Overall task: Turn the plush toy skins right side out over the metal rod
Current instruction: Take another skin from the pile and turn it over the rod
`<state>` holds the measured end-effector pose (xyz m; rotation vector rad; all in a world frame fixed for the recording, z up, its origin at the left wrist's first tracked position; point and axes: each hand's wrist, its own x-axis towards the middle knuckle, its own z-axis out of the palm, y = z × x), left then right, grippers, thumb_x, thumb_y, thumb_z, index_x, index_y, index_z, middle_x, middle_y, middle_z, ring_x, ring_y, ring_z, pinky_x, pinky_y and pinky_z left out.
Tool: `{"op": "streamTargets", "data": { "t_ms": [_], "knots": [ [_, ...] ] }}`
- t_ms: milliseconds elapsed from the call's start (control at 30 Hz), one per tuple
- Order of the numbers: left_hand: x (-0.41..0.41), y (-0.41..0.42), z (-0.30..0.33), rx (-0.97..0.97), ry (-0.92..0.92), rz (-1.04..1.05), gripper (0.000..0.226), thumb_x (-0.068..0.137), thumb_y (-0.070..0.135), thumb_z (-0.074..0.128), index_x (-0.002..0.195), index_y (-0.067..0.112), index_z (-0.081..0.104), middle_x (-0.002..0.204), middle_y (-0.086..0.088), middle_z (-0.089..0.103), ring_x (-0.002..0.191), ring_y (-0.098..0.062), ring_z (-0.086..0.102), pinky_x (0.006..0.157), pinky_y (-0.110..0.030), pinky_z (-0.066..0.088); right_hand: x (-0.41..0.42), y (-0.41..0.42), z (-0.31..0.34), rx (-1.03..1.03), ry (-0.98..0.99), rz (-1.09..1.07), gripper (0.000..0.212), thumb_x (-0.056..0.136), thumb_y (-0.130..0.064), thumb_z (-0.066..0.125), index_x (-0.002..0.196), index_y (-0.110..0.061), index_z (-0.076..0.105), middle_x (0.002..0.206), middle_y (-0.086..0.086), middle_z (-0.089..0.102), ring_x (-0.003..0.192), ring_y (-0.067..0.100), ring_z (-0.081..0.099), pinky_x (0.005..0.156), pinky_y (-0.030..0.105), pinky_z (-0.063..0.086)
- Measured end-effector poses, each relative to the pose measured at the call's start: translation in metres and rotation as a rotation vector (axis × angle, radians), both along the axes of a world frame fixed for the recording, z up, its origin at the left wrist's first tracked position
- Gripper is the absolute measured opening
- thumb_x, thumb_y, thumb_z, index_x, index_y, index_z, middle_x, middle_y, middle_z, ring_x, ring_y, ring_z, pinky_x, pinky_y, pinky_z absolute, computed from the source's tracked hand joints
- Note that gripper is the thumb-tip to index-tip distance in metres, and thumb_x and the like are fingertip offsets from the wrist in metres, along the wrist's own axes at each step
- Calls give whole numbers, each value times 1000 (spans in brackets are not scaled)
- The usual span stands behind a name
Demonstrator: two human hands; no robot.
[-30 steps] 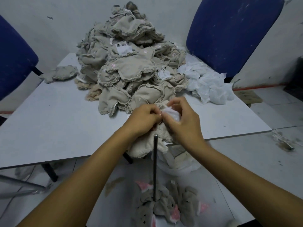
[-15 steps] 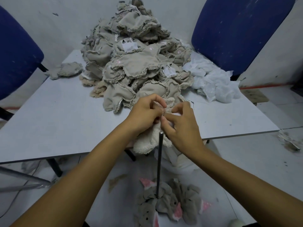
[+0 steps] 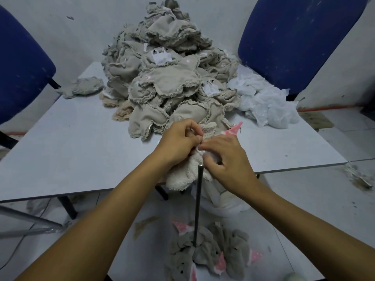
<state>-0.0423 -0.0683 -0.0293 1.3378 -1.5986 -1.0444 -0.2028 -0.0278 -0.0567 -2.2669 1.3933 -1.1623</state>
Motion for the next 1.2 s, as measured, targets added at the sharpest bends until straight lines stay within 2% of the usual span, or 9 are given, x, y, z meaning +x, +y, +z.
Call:
{"op": "streamTargets", "data": {
  "t_ms": [133, 233, 333, 467, 600, 667, 900, 1033, 1200],
  "knots": [
    [2, 0, 3, 19, 46, -1, 16, 91, -1, 64, 84, 14, 63, 62, -7, 55, 48, -15, 53, 47, -25, 44, -5, 1, 1, 40, -140, 12, 32, 83, -4, 68, 112, -17, 72, 118, 4, 47, 114, 12, 49, 100, 21, 43],
    [0, -1, 1, 16, 36, 6, 16, 90, 1, 65, 83, 15, 64, 60, -3, 55, 50, -14, 53, 49, -27, 45, -9, 2, 2, 9, -229, 46, 40, 83, -8, 74, 120, -20, 64, 109, -4, 63, 103, 8, 62, 88, 28, 53],
    [-1, -2, -3, -10, -3, 19, 17, 90, 3, 66, 83, 18, 66, 52, 8, 52, 50, -12, 53, 59, -33, 47, -6, 2, -3, -1, -121, 34, 36, 90, -19, 71, 125, -20, 61, 111, -5, 69, 102, 9, 64, 84, 29, 52],
    [0, -1, -3, -61, -35, 9, 23, 90, 5, 65, 80, 26, 65, 52, 9, 54, 53, -14, 54, 64, -41, 50, -2, -1, -9, 46, 68, -14, 33, 100, -33, 52, 131, -23, 52, 117, 2, 62, 109, 15, 53, 80, 26, 43],
    [3, 0, -3, -71, -28, -14, 21, 90, 3, 65, 83, 23, 64, 56, 3, 55, 52, -13, 54, 62, -38, 47, -1, 0, -7, -17, 69, 26, 24, 98, -23, 58, 121, -17, 62, 117, -2, 64, 111, 19, 49, 89, 37, 45],
    [3, 0, -3, -71, -21, -21, 21, 90, 3, 65, 83, 22, 65, 58, 0, 55, 53, -14, 53, 63, -38, 47, -1, -1, -6, -63, 35, -4, 20, 96, -21, 63, 114, -16, 70, 118, 5, 59, 105, 22, 50, 91, 36, 44],
    [-4, 1, -2, -77, 8, -22, 29, 92, 3, 61, 79, 29, 63, 56, 4, 53, 52, -14, 52, 61, -38, 47, 9, -6, -1, -52, -91, -229, 20, 91, -22, 68, 111, -23, 72, 94, -3, 44, 73, 9, 48, 64, 36, 50],
    [-5, 1, 0, -51, 33, -33, 24, 91, 4, 65, 81, 25, 60, 59, -5, 53, 56, -22, 53, 58, -38, 45, 12, -8, 1, -78, -114, -260, 21, 91, -17, 63, 111, -24, 69, 93, -5, 39, 72, 8, 43, 58, 35, 49],
    [-2, 1, 8, 34, 124, 8, 14, 93, 1, 63, 88, 12, 58, 68, -11, 51, 49, -14, 52, 46, -23, 47, 6, -1, -4, -170, -113, -164, 15, 87, -12, 72, 102, -14, 74, 101, 5, 50, 71, 12, 50, 54, 40, 52]
  ]
}}
